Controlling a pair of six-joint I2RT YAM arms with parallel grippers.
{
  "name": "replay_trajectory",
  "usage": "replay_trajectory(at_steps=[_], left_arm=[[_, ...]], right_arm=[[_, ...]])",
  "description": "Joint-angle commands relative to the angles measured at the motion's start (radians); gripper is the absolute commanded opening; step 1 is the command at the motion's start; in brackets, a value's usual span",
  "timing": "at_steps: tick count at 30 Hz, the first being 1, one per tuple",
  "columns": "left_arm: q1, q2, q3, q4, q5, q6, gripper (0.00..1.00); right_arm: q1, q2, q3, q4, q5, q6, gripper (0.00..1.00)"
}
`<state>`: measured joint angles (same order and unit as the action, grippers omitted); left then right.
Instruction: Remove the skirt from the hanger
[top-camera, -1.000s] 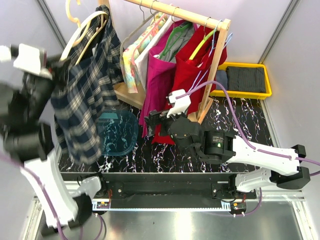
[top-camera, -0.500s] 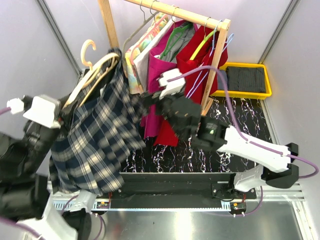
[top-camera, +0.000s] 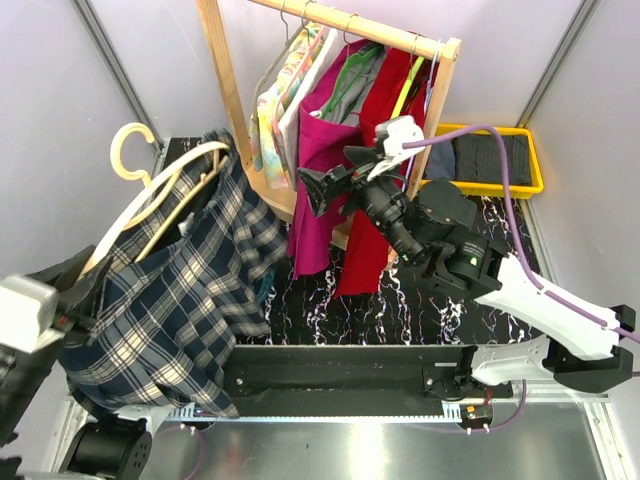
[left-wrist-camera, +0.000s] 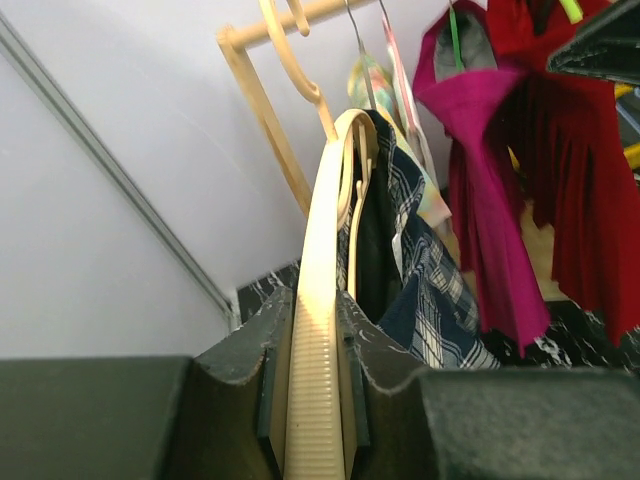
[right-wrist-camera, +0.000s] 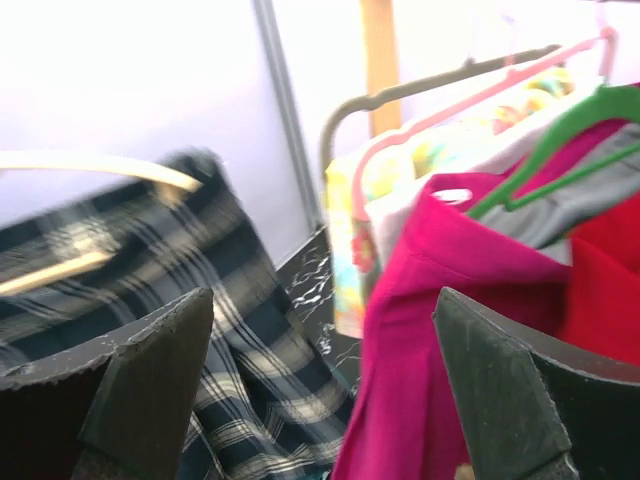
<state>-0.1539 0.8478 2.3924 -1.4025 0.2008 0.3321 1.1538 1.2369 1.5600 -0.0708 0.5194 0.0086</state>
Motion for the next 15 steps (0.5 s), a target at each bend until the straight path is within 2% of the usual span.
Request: replay_trajectory(at_steps=[1,5,7,11,12,13,15], left_arm=[[-0.003,0.04,0.002,0.097,0.006,-0.031,0.0],[-0.003,0.042,-0.009,0.057,0.064,-0.033,0.0],[-0.003,0.04,-0.035,0.062,0.09,-0.039,0.0],[-0.003,0.043,-0.067,0.097,0.152,-0.074,0.0],[-0.003,0.059,-0.067,0.1,0.167,-0.083,0.0],[-0.003,0.066,-0.055,0.103,0.196,-0.093,0.0],[-0.003,0.091,-0.035,0.103,0.215,-0.116,0.0]], right_arm=[[0.001,0.032,0.023,0.051,-0.111,-0.004,1.0],[0.001,0.073,0.075,0.06,-0.28,-0.029,1.0],[0.01,0.107,0.116,0.062,-0.295,-0.033,1.0],[0.079,0.17,0.153,0.104,-0.211,-0.154,1.0],[0.14,0.211,0.163,0.118,-0.169,-0.204,1.0],[0.168,0.234,0.184,0.161,-0.068,-0.336,1.0],[0.239,0.304,0.201,0.213,0.01,-0.47,1.0]])
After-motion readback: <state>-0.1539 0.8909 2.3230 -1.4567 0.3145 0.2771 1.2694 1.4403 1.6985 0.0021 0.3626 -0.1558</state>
